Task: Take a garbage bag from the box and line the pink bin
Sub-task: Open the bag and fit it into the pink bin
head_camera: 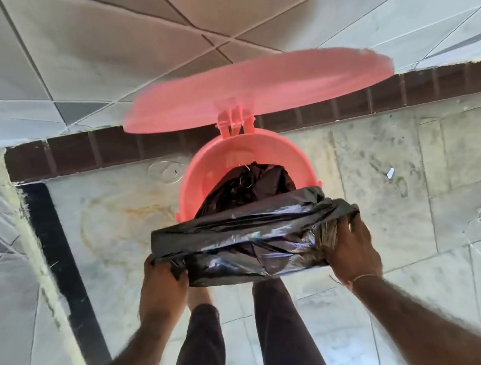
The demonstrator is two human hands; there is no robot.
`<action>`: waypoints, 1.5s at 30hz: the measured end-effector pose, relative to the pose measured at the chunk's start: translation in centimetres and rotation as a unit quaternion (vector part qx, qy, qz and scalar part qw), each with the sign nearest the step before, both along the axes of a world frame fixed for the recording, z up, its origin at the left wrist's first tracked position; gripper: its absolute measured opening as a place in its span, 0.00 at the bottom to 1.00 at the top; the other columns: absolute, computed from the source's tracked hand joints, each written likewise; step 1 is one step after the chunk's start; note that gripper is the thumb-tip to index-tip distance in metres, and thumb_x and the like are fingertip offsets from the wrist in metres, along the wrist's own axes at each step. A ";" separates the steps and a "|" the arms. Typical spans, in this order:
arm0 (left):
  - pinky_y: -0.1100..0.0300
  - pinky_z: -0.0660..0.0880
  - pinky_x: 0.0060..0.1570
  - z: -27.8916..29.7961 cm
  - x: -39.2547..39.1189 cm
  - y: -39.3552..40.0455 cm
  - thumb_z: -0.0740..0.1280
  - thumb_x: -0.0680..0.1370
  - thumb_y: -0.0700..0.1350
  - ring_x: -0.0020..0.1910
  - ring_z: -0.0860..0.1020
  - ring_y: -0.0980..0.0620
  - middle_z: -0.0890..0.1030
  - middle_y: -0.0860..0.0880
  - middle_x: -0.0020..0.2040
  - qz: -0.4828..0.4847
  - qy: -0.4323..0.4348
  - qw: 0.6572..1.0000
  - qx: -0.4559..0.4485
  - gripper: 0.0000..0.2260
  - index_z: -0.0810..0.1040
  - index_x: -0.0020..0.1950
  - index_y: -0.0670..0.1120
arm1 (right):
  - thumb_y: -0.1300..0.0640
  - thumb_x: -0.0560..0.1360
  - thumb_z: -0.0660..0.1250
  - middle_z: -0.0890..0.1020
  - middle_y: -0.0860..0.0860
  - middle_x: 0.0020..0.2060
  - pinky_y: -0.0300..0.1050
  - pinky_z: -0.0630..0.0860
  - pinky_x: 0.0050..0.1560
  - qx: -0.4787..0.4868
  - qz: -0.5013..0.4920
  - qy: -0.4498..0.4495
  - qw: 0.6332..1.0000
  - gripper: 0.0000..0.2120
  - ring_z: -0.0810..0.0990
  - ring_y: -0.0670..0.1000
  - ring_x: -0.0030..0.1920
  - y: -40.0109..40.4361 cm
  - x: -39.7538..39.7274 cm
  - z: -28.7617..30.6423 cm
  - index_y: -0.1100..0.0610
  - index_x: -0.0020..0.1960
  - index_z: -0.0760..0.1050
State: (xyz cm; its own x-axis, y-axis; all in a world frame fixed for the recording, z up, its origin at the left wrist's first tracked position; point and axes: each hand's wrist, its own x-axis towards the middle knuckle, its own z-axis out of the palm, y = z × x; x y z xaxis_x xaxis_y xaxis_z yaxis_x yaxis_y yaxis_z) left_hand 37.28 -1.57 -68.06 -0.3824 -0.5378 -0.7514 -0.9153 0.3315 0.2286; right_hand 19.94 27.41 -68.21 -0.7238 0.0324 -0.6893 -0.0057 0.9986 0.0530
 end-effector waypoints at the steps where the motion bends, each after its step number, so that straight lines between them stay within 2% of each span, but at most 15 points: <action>1: 0.49 0.74 0.55 -0.7 -0.7 -0.5 0.64 0.76 0.39 0.58 0.75 0.38 0.77 0.39 0.57 -0.018 0.010 1.000 -0.008 0.09 0.77 0.55 0.41 | 0.54 0.76 0.61 0.49 0.49 0.78 0.62 0.75 0.55 -0.013 -0.008 0.013 1.000 0.34 0.60 0.60 0.74 -0.4 -0.5 -0.5 0.47 0.76 0.46; 6: 0.45 0.75 0.48 -1.3 -5.8 -3.9 0.57 0.76 0.38 0.51 0.76 0.33 0.73 0.37 0.56 -0.049 0.059 0.995 -0.069 0.09 0.75 0.53 0.40 | 0.55 0.73 0.55 0.55 0.51 0.76 0.62 0.74 0.48 -0.083 -0.052 0.120 0.988 0.31 0.72 0.69 0.62 -3.6 -4.9 -1.0 0.45 0.74 0.51; 10: 0.41 0.76 0.47 -0.5 -8.5 -5.5 0.58 0.76 0.39 0.49 0.76 0.33 0.72 0.39 0.54 -0.122 0.121 0.978 -0.119 0.12 0.74 0.57 0.41 | 0.58 0.72 0.58 0.52 0.52 0.79 0.62 0.73 0.55 -0.127 -0.027 0.169 0.977 0.36 0.69 0.67 0.67 -6.5 -8.4 0.6 0.45 0.76 0.48; 16: 0.42 0.78 0.48 1.1 -11.4 -4.9 0.60 0.76 0.42 0.54 0.74 0.37 0.72 0.42 0.55 -0.164 0.139 0.964 -0.158 0.13 0.77 0.59 0.45 | 0.59 0.74 0.60 0.60 0.54 0.77 0.59 0.75 0.52 -0.160 0.050 0.198 0.966 0.36 0.70 0.65 0.65 -9.4 -11.0 2.3 0.48 0.78 0.48; 20: 0.44 0.75 0.44 2.4 -14.3 -5.0 0.58 0.77 0.47 0.51 0.76 0.33 0.73 0.38 0.51 -0.176 0.083 0.960 -0.200 0.15 0.79 0.57 0.45 | 0.60 0.75 0.58 0.77 0.61 0.52 0.53 0.72 0.39 -0.070 0.165 0.197 0.964 0.34 0.75 0.64 0.52 -10.1 -12.2 2.1 0.49 0.78 0.50; 23: 0.50 0.75 0.43 2.6 -16.7 -5.7 0.60 0.76 0.49 0.47 0.80 0.36 0.81 0.40 0.47 -0.181 0.022 0.966 -0.184 0.11 0.77 0.46 0.43 | 0.60 0.75 0.57 0.81 0.61 0.45 0.49 0.68 0.38 0.021 0.205 0.170 0.964 0.22 0.79 0.64 0.47 -11.1 -13.3 2.5 0.55 0.69 0.65; 26: 0.53 0.77 0.42 2.5 -18.6 -5.9 0.60 0.74 0.47 0.44 0.80 0.39 0.81 0.41 0.44 -0.104 0.002 0.992 -0.074 0.09 0.75 0.42 0.43 | 0.58 0.74 0.57 0.82 0.61 0.49 0.48 0.71 0.43 -0.019 0.101 0.121 0.987 0.14 0.80 0.64 0.49 -12.5 -14.1 2.8 0.59 0.56 0.73; 28: 0.58 0.73 0.36 2.1 -19.2 -5.8 0.60 0.72 0.46 0.38 0.79 0.41 0.80 0.41 0.40 -0.024 0.010 1.000 -0.011 0.08 0.75 0.40 0.42 | 0.58 0.73 0.59 0.81 0.62 0.52 0.47 0.72 0.46 -0.087 0.005 0.071 0.994 0.14 0.79 0.63 0.51 -13.4 -14.3 2.3 0.60 0.57 0.73; 30: 0.58 0.72 0.36 1.8 -19.4 -5.7 0.60 0.72 0.46 0.39 0.79 0.41 0.79 0.42 0.40 0.005 0.017 1.000 -0.010 0.10 0.76 0.43 0.41 | 0.58 0.74 0.59 0.81 0.62 0.53 0.48 0.74 0.50 -0.137 -0.037 0.036 0.989 0.15 0.78 0.63 0.53 -14.0 -14.0 1.6 0.61 0.59 0.71; 33: 0.56 0.73 0.39 0.9 -19.3 -5.5 0.59 0.72 0.48 0.43 0.79 0.38 0.81 0.39 0.45 -0.031 0.019 0.998 -0.054 0.15 0.78 0.48 0.39 | 0.50 0.75 0.58 0.78 0.64 0.55 0.54 0.73 0.56 -0.160 -0.018 0.040 0.986 0.18 0.76 0.67 0.56 -14.5 -13.1 0.7 0.59 0.62 0.67; 35: 0.56 0.72 0.38 0.1 -19.2 -5.4 0.57 0.74 0.50 0.45 0.78 0.38 0.80 0.39 0.48 -0.046 0.036 0.997 -0.059 0.17 0.78 0.49 0.40 | 0.46 0.77 0.57 0.74 0.65 0.58 0.57 0.70 0.60 -0.136 0.003 0.046 0.990 0.24 0.72 0.68 0.60 -14.5 -12.6 0.4 0.56 0.68 0.63; 38: 0.60 0.66 0.31 -0.3 -19.4 -5.2 0.55 0.78 0.52 0.38 0.77 0.46 0.79 0.41 0.47 -0.061 0.104 0.993 -0.014 0.17 0.77 0.53 0.42 | 0.41 0.76 0.56 0.71 0.64 0.65 0.58 0.68 0.66 -0.146 0.000 0.023 0.989 0.32 0.69 0.68 0.65 -13.9 -12.6 -0.3 0.53 0.76 0.54; 40: 0.58 0.66 0.35 -0.1 -20.1 -5.0 0.54 0.80 0.53 0.41 0.77 0.43 0.79 0.41 0.46 -0.054 0.135 0.989 0.023 0.17 0.76 0.53 0.42 | 0.39 0.77 0.55 0.71 0.62 0.68 0.55 0.68 0.68 -0.191 -0.022 0.007 0.981 0.34 0.70 0.65 0.67 -13.7 -12.8 -0.5 0.53 0.77 0.52; 43: 0.56 0.63 0.37 0.0 -20.8 -5.0 0.53 0.81 0.53 0.41 0.74 0.45 0.74 0.45 0.40 -0.033 0.165 0.984 0.051 0.17 0.72 0.45 0.42 | 0.41 0.80 0.53 0.70 0.61 0.71 0.49 0.66 0.68 -0.222 -0.036 -0.010 0.974 0.32 0.70 0.62 0.69 -13.7 -13.3 -0.3 0.53 0.78 0.51; 45: 0.56 0.61 0.35 0.1 -20.7 -5.1 0.53 0.82 0.53 0.36 0.71 0.48 0.71 0.47 0.35 -0.011 0.188 0.980 0.063 0.18 0.70 0.38 0.46 | 0.41 0.80 0.52 0.75 0.59 0.68 0.49 0.70 0.65 -0.250 -0.055 0.004 0.967 0.27 0.74 0.61 0.66 -13.3 -13.6 -0.5 0.51 0.76 0.60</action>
State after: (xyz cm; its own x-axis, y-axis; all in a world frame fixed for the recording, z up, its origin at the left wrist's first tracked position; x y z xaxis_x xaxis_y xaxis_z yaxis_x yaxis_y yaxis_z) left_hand 16.58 -6.71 -67.99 -0.6551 -0.4390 -0.6150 -0.7518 0.2974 0.5885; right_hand 6.31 14.12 -68.73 -0.7404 -0.2270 -0.6327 0.1000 0.8936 -0.4377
